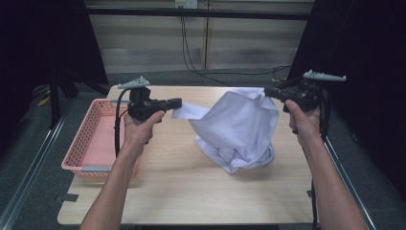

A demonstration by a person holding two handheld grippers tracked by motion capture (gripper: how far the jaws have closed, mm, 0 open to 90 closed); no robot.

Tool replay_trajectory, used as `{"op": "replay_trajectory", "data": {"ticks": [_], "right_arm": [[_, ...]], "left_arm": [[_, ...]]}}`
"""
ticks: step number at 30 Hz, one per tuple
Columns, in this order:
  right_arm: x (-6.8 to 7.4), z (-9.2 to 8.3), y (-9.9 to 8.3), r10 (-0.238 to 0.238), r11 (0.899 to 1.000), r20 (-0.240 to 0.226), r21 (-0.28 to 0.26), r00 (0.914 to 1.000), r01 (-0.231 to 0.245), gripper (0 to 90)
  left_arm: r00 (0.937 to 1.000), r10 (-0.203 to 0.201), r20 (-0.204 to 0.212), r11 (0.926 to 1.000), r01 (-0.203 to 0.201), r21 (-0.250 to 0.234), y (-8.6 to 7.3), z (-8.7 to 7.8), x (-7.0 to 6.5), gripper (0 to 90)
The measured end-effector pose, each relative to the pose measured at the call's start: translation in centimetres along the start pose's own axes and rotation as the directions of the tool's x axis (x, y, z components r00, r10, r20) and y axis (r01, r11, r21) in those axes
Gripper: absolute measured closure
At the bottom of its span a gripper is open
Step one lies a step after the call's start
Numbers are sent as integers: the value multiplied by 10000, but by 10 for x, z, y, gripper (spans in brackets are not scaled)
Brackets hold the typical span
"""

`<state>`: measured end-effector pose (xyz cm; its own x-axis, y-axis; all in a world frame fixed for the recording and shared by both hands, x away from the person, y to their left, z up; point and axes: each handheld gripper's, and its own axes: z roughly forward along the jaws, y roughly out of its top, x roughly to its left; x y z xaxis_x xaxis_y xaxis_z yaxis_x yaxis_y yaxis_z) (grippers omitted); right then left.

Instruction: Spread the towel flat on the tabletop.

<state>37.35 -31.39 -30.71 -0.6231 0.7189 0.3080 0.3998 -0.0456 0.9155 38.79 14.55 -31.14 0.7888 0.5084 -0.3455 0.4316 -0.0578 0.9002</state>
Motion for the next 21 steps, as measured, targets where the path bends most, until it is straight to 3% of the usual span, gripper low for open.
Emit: {"op": "replay_trajectory", "data": {"ticks": [4, 7, 11, 13, 14, 16, 19, 20, 21], "right_arm": [[0, 3, 37, -198, 9987, 92, -473, 9998, 202, 889], [1, 3, 62, -203, 9962, 170, -847, 9997, 216, 889], [8, -8, 93, -281, 9874, 17, -1556, 9996, 280, 889], [14, -19, 105, -495, 9786, -107, -2005, 9987, 463, 889], [18, -23, 108, -709, 9765, -75, -2047, 9975, 678, 889], [22, -30, 106, -1043, 9783, 112, -1786, 9945, 1046, 889], [29, -34, 74, -1184, 9881, -36, -990, 9930, 1175, 889], [34, -36, 46, -1209, 9909, -314, -626, 9922, 1188, 890], [34, -36, 46, -1209, 9909, -314, -626, 9922, 1188, 890]], "left_arm": [[10000, 4, -77, 9979, -9, -646, 28, -9, -1, 898], [9995, 246, -205, 9944, -266, -1022, 50, -18, -7, 898], [9971, 666, -357, 9841, -715, -1625, 78, -39, -18, 898], [9958, 870, -303, 9801, -910, -1766, 84, -50, -24, 898], [9938, 1079, -286, 9796, -1111, -1673, 83, -53, -26, 898], [9947, 978, -328, 9848, -1015, -1407, 73, -55, -26, 898], [9978, 643, 133, 9924, -626, -1062, 42, -50, -26, 898], [9977, 665, 141, 9946, -652, -809, 30, -48, -29, 898], [9974, 687, 201, 9955, -673, -661, 20, -46, -31, 898]]}}
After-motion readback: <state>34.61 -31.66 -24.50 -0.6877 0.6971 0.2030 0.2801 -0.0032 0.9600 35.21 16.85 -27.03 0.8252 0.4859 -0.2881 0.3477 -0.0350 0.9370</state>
